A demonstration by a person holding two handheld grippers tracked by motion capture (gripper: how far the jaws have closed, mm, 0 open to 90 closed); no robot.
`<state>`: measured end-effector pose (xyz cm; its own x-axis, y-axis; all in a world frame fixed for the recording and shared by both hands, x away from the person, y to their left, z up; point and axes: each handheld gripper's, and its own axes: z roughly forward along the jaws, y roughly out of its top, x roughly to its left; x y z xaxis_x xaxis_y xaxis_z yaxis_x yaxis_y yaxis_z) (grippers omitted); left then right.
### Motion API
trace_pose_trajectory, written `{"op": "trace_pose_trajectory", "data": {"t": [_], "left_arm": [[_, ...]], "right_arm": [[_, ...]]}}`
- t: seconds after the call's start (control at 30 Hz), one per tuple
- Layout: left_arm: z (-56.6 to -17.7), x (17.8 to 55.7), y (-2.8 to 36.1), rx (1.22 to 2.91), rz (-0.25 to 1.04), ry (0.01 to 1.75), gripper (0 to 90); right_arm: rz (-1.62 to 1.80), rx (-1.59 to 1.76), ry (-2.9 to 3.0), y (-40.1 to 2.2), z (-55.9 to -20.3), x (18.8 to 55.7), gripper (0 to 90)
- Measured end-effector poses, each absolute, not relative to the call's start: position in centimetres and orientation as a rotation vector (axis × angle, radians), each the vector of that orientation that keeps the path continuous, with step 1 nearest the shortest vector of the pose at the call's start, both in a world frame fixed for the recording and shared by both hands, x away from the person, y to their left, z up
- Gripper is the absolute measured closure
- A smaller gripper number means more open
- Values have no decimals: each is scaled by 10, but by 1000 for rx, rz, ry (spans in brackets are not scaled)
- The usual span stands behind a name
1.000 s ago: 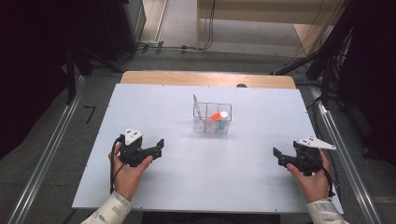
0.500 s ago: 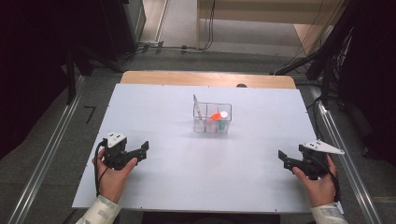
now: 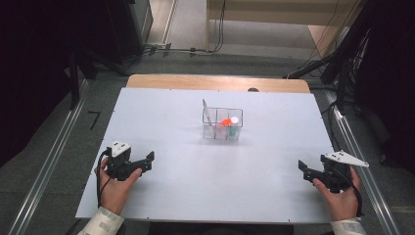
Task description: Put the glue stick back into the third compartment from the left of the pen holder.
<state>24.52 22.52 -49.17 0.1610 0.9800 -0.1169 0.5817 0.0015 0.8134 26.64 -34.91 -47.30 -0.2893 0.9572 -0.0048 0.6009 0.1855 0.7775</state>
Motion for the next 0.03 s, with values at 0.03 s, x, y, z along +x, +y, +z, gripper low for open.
{"op": "trace_pose_trajectory", "data": {"t": [0.03], "left_arm": [[-492,245,225,1677,663,1514,144]], "right_arm": [[931,1456,1964,-350,-473,266,145]]}}
